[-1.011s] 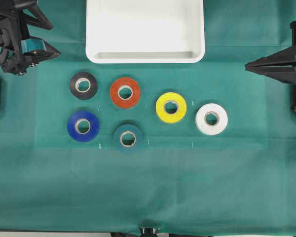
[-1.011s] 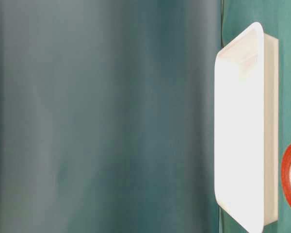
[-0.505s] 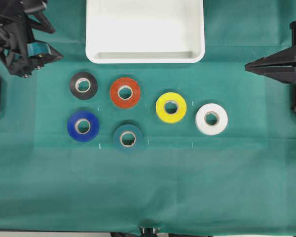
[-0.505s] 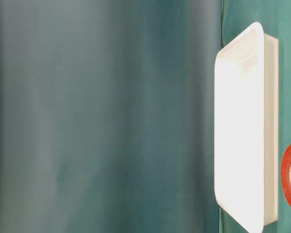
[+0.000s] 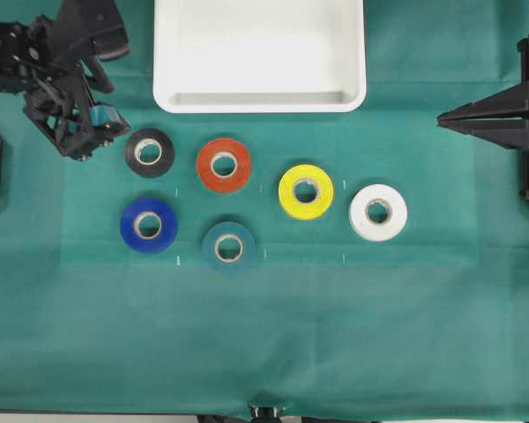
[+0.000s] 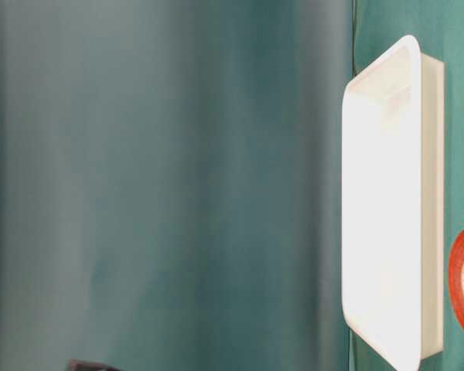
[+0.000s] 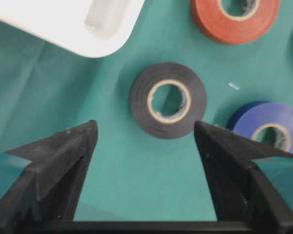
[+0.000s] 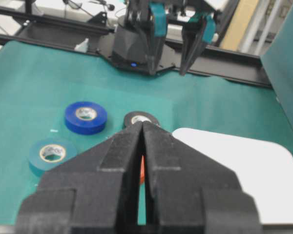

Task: Pick up the tape from a random location and place it into the white case.
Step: 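Lower the left gripper into the black roll's hole and close on its rim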

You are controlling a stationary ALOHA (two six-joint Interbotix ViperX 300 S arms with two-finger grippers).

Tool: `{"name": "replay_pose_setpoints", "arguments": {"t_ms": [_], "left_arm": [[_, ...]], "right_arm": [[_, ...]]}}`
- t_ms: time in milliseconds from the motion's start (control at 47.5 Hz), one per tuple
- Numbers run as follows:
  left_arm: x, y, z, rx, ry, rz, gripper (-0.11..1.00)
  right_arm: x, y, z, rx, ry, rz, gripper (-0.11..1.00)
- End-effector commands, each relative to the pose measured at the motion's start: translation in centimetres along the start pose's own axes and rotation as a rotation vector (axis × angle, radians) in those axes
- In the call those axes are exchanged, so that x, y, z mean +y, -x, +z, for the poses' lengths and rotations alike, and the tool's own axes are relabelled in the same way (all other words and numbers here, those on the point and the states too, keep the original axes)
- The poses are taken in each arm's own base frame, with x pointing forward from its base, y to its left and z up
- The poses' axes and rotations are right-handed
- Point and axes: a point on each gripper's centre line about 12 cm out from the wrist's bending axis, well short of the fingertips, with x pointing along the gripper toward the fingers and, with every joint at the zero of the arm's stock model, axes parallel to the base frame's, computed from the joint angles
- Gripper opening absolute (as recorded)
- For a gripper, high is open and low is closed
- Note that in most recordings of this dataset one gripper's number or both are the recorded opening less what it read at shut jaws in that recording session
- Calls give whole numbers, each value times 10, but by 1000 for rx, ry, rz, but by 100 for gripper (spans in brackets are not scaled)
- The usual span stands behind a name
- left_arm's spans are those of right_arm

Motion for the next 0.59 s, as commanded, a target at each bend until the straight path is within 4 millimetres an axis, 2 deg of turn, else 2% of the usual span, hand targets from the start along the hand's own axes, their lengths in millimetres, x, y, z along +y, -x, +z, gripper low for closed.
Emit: {"name": "replay_pose_setpoints", "arguments": {"t_ms": [0,253,568], "left_arm": [[0,-9,-1,-9,-2,-1,79],[4,-44,-12,14,4,6,79],[5,-66,-15,18,1,9,79]], "right_arm": [[0,-3,9,-20,3,0,0],[0,-4,7,-8,3,0,0],[0,-5,5,-2,3,0,0]]}}
